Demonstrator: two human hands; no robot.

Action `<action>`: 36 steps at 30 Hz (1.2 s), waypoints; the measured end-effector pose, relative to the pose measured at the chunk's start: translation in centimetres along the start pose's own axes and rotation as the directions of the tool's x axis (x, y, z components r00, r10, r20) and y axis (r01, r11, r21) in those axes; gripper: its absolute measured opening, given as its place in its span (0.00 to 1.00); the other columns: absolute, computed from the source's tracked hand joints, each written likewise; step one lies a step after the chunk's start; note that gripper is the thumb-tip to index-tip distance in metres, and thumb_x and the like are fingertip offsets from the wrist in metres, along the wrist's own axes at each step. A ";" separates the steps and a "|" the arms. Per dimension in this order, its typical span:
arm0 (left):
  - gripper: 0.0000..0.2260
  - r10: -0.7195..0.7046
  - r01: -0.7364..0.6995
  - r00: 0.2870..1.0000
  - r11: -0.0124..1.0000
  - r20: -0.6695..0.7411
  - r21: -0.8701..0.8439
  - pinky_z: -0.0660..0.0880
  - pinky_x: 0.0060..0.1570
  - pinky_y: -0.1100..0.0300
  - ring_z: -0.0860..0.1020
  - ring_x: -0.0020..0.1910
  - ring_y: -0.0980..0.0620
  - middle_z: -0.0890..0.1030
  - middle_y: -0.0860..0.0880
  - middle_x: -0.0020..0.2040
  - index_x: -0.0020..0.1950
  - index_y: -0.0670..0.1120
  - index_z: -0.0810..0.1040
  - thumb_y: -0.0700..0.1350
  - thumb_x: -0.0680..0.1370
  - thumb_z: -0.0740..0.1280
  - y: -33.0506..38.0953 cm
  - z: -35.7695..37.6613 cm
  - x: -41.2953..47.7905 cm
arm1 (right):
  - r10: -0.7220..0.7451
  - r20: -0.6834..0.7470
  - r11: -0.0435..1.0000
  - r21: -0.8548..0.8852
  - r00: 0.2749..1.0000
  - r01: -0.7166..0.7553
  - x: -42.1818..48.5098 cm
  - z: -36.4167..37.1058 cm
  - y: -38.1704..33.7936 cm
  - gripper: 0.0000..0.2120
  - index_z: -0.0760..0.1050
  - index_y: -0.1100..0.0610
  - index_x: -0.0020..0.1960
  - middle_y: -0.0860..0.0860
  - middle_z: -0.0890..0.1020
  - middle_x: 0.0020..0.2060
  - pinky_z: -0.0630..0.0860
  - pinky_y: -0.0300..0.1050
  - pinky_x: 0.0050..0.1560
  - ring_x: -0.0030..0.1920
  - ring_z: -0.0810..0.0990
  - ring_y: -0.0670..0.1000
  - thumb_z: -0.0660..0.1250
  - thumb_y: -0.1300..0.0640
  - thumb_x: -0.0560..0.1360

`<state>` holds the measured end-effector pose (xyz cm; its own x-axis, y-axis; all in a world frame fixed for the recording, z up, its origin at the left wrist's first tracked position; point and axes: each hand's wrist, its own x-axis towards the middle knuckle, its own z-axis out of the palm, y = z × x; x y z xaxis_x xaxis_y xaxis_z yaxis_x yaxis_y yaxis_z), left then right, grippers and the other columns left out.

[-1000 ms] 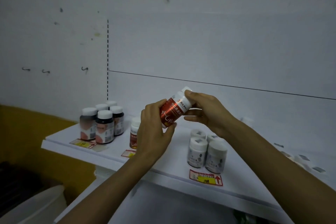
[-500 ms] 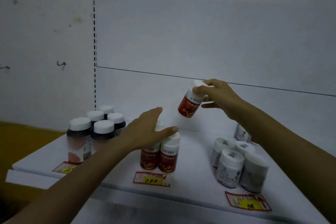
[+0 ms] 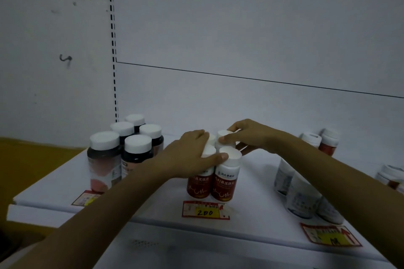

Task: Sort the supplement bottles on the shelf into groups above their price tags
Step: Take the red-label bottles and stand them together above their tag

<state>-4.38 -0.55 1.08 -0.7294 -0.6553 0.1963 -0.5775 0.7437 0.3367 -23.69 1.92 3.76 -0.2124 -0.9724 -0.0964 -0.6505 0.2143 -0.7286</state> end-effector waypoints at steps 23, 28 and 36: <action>0.34 0.134 -0.121 0.990 0.968 -0.047 0.220 0.59 0.70 0.49 0.57 0.75 0.49 0.57 0.50 0.77 0.76 0.49 0.53 0.65 0.75 0.55 5.6 -2.0 2.8 | -0.123 -0.216 0.992 -0.062 0.969 0.112 -1.4 -3.5 1.4 0.17 0.74 0.55 0.55 0.53 0.79 0.55 0.78 0.42 0.44 0.50 0.80 0.50 0.66 0.44 0.74; 0.35 0.207 -0.194 0.978 0.940 -0.019 0.280 0.62 0.69 0.48 0.59 0.74 0.48 0.58 0.49 0.76 0.76 0.49 0.53 0.65 0.75 0.56 9.7 -1.8 5.1 | -0.143 -0.294 0.983 -0.155 0.945 0.101 -3.2 -8.4 3.2 0.14 0.74 0.54 0.51 0.52 0.79 0.50 0.78 0.44 0.46 0.49 0.80 0.51 0.67 0.45 0.74; 0.34 0.208 -0.214 0.977 0.911 0.057 0.351 0.61 0.68 0.48 0.60 0.73 0.46 0.58 0.48 0.76 0.75 0.48 0.55 0.65 0.76 0.55 16.8 1.6 9.6 | -0.143 -0.382 0.901 -0.433 0.913 -0.040 -4.5 -16.0 10.0 0.19 0.72 0.56 0.60 0.54 0.79 0.56 0.76 0.50 0.55 0.48 0.80 0.52 0.67 0.46 0.74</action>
<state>-21.67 5.91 7.15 -0.8529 -0.4781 0.2095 -0.4991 0.8646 -0.0588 -40.84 9.92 7.78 -0.3791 -0.8835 0.2751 -0.8930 0.2713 -0.3592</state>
